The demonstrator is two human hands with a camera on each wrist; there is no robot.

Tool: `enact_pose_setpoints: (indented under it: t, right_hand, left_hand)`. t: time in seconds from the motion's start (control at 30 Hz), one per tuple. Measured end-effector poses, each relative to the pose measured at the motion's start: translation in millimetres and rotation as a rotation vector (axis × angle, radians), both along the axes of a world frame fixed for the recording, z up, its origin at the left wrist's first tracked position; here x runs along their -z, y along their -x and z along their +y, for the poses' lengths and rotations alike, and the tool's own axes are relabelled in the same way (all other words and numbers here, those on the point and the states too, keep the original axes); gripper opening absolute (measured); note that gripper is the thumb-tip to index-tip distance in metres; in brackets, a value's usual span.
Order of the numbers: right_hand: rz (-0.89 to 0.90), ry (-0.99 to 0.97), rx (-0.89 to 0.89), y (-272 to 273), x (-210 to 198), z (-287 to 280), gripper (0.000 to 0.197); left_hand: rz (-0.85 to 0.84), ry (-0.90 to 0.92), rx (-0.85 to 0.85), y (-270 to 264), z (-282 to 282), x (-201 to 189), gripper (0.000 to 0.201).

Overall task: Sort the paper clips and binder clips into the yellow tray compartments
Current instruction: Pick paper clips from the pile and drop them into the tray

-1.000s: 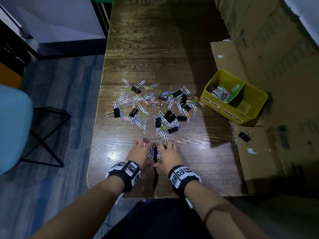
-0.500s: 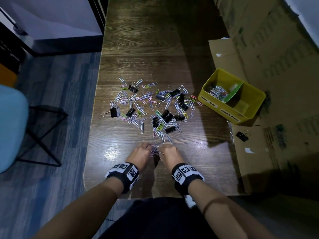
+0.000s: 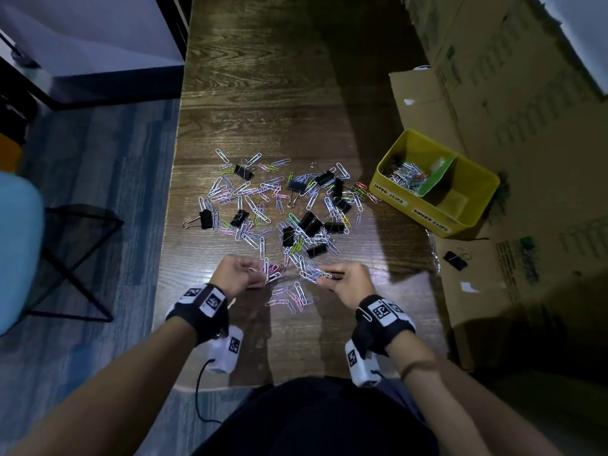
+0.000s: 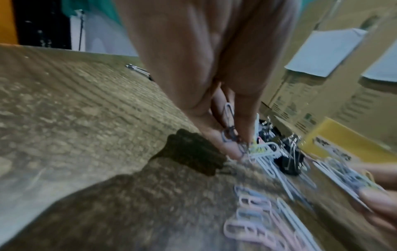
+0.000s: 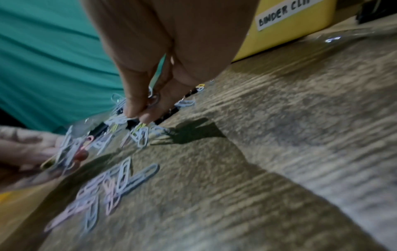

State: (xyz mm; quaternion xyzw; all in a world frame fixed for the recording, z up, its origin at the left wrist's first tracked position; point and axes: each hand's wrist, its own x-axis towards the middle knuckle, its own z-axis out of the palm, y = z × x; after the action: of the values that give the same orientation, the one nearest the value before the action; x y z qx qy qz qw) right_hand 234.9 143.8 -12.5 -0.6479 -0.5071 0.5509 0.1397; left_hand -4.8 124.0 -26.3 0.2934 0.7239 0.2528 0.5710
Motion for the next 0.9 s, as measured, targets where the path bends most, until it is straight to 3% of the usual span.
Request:
enact_pose_setpoints:
  t: [0.1, 0.23, 0.4, 0.53, 0.67, 0.77, 0.83, 0.9]
  right_hand:
    - [0.120, -0.032, 0.105, -14, -7, 7, 0.030]
    - [0.238, -0.036, 0.285, -39, -27, 20, 0.032]
    - [0.340, -0.102, 0.447, -74, -63, 34, 0.033]
    - [0.385, -0.230, 0.540, -95, -88, 50, 0.033]
    - [0.426, -0.269, 0.586, -110, -94, 77, 0.032]
    - [0.381, -0.342, 0.615, -124, -100, 103, 0.033]
    - [0.295, -0.390, 0.603, -135, -102, 121, 0.034]
    - [0.228, -0.392, 0.593, -145, -101, 141, 0.036]
  left_hand:
    - [-0.218, 0.008, -0.080, -2, 14, -18, 0.015]
    - [-0.405, 0.022, 0.009, -13, 46, -48, 0.010]
    - [-0.521, -0.041, 0.124, -62, 109, -88, 0.020]
    - [-0.516, -0.124, 0.181, -124, 167, -114, 0.028]
    - [-0.287, -0.195, 0.257, -190, 219, -115, 0.017]
    - [0.114, -0.321, 0.585, -225, 247, -98, 0.010]
    - [0.365, -0.327, 0.779, -239, 255, -89, 0.019]
    - [0.503, -0.282, 0.875, -246, 256, -83, 0.030]
